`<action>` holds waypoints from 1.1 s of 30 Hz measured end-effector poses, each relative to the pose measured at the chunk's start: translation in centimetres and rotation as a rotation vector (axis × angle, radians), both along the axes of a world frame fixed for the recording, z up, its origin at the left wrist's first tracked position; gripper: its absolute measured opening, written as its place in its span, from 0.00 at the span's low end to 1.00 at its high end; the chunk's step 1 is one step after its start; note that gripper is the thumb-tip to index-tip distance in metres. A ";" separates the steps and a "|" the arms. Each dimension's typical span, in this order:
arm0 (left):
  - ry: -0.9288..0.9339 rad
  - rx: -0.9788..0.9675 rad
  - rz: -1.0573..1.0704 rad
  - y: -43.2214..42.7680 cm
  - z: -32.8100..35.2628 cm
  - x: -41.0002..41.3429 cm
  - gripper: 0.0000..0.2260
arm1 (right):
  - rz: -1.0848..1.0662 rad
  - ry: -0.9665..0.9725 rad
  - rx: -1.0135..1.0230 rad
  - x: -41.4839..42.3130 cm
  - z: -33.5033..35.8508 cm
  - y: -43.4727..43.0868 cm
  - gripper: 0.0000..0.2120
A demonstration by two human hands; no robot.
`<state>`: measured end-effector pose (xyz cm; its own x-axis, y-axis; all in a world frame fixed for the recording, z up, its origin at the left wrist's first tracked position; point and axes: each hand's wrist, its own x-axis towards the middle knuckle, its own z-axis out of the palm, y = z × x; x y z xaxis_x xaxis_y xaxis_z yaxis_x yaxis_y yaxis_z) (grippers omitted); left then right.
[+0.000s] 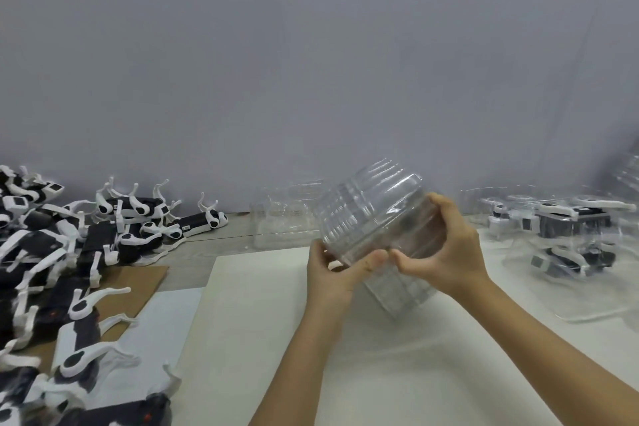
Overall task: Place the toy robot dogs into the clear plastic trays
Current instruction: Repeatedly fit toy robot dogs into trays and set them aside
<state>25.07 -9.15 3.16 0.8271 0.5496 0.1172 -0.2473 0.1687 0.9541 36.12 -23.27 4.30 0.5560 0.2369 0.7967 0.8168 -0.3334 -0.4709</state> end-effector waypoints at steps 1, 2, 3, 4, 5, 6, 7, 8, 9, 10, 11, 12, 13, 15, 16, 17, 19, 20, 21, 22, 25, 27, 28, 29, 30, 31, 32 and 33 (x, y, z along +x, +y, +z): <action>-0.029 0.031 0.024 0.1 0.1 0.0 0.29 | 0.040 0.029 0.025 -0.4 0.1 0.0 0.45; -0.055 0.081 0.052 0.1 0.2 -0.1 0.24 | 0.070 0.058 0.053 -0.7 0.3 0.1 0.44; -0.073 0.135 0.087 0.0 0.2 -0.1 0.21 | 0.084 0.081 0.079 -0.9 0.5 0.2 0.43; -0.080 0.177 0.123 -0.2 0.4 -0.3 0.19 | 0.087 0.095 0.094 -1.0 0.7 0.3 0.43; -0.075 0.196 0.155 -0.4 0.4 -0.4 0.19 | 0.085 0.096 0.093 -1.0 0.9 0.4 0.43; -0.070 0.192 0.180 -0.6 0.3 -0.5 0.19 | 0.079 0.079 0.075 -0.9 1.1 0.5 0.43; -0.068 0.178 0.201 -0.8 0.1 -0.6 0.18 | 0.073 0.045 0.047 -0.7 1.2 0.5 0.43; -0.061 0.169 0.220 -0.8 -0.2 -0.7 0.18 | 0.067 0.015 0.022 -0.6 1.4 0.5 0.43; -0.047 0.167 0.234 -0.5 -0.6 -0.8 0.18 | 0.058 0.000 0.010 -0.4 1.5 0.5 0.42; -0.032 0.162 0.245 0.0 -1.1 -0.9 0.17 | 0.035 -0.001 0.016 -0.2 1.8 0.4 0.42; -0.016 0.141 0.254 0.7 -1.7 -1.0 0.17 | -0.005 0.014 0.053 0.2 2.3 0.2 0.41; 0.005 0.093 0.256 1.6 -2.3 -1.2 0.16 | -0.050 0.052 0.128 0.6 3.1 -0.3 0.41; 0.034 0.019 0.249 2.5 -2.9 -1.4 0.17 | -0.071 0.106 0.233 1.1 4.0 -1.0 0.41; 0.134 -0.109 0.214 3.9 -3.9 -1.9 0.22 | -0.041 0.186 0.409 1.4 6.1 -3.0 0.40; 0.195 -0.132 0.213 4.4 -4.4 -1.9 0.25 | -0.027 0.183 0.428 1.3 6.8 -3.9 0.40; 0.257 -0.131 0.228 4.8 -4.7 -1.7 0.27 | -0.024 0.166 0.414 0.7 7.3 -4.6 0.39; 0.382 -0.077 0.259 5.1 -5.0 -1.5 0.28 | 0.011 0.170 0.389 -0.9 7.5 -5.0 0.38; 0.432 -0.026 0.260 5.2 -4.9 -1.6 0.28 | 0.039 0.204 0.396 -1.8 7.4 -4.9 0.38; 0.492 0.073 0.266 5.2 -4.7 -1.8 0.28 | 0.065 0.249 0.408 -2.6 7.2 -4.5 0.37; 0.560 0.226 0.302 5.4 -4.4 -2.1 0.27 | 0.092 0.294 0.420 -3.4 7.1 -4.1 0.37; 0.493 0.526 0.453 5.6 -1.8 -3.2 0.22 | 0.149 0.438 0.428 -5.8 6.9 -2.8 0.44; 0.194 0.428 0.402 4.7 1.3 -3.8 0.15 | 0.190 0.534 0.381 -7.5 6.9 -1.9 0.49; 0.040 0.342 0.318 3.9 3.1 -4.3 0.12 | 0.220 0.568 0.357 -8.3 6.8 -1.4 0.47; -0.083 0.255 0.200 2.9 4.8 -4.8 0.10 | 0.261 0.598 0.341 -9.1 6.6 -0.9 0.43; -0.169 0.175 0.069 1.9 6.1 -5.5 0.09 | 0.315 0.628 0.337 -9.8 6.6 -0.5 0.39; -0.212 0.133 -0.042 1.0 7.0 -6.0 0.09 | 0.370 0.659 0.334 -10.3 6.5 0.0 0.35; -0.225 0.141 -0.110 0.1 7.6 -6.5 0.11 | 0.420 0.688 0.326 -10.7 6.4 0.4 0.31; -0.230 0.172 -0.124 -0.6 7.9 -6.7 0.12 | 0.456 0.711 0.317 -11.1 6.3 0.7 0.29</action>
